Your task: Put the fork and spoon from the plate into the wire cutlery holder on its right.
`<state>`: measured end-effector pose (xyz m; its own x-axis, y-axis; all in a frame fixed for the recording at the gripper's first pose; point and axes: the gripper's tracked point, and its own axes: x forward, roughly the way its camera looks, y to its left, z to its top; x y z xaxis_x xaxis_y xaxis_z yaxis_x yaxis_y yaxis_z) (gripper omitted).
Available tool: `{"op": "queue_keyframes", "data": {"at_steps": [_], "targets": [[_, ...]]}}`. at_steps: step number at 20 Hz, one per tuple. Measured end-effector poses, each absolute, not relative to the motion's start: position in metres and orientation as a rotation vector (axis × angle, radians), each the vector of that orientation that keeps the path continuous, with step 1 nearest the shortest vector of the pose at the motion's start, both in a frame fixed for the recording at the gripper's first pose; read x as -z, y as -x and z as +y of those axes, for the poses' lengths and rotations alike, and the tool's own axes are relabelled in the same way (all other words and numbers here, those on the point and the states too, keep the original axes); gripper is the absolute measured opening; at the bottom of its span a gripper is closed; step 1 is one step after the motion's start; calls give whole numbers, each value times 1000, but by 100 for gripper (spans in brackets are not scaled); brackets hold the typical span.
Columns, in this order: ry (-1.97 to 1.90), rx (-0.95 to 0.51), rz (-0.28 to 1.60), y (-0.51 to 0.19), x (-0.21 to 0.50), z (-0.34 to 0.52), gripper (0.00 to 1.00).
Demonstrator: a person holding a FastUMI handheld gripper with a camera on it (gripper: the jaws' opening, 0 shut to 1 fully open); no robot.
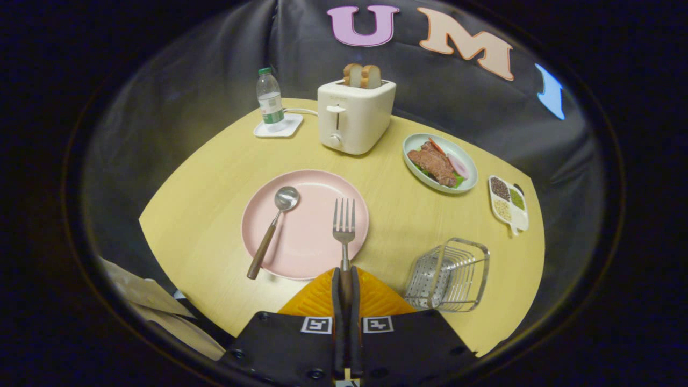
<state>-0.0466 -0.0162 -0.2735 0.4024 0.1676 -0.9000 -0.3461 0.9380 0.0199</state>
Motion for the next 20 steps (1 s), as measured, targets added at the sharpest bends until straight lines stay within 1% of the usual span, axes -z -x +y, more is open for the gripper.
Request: {"op": "queue_keyframes", "data": {"at_steps": [9,16,20], "targets": [[228,-301,1126,38,239,-88,8],[293,-292,1175,45,238,-136,8],[322,-313,1226,54,246,-150,8]]}}
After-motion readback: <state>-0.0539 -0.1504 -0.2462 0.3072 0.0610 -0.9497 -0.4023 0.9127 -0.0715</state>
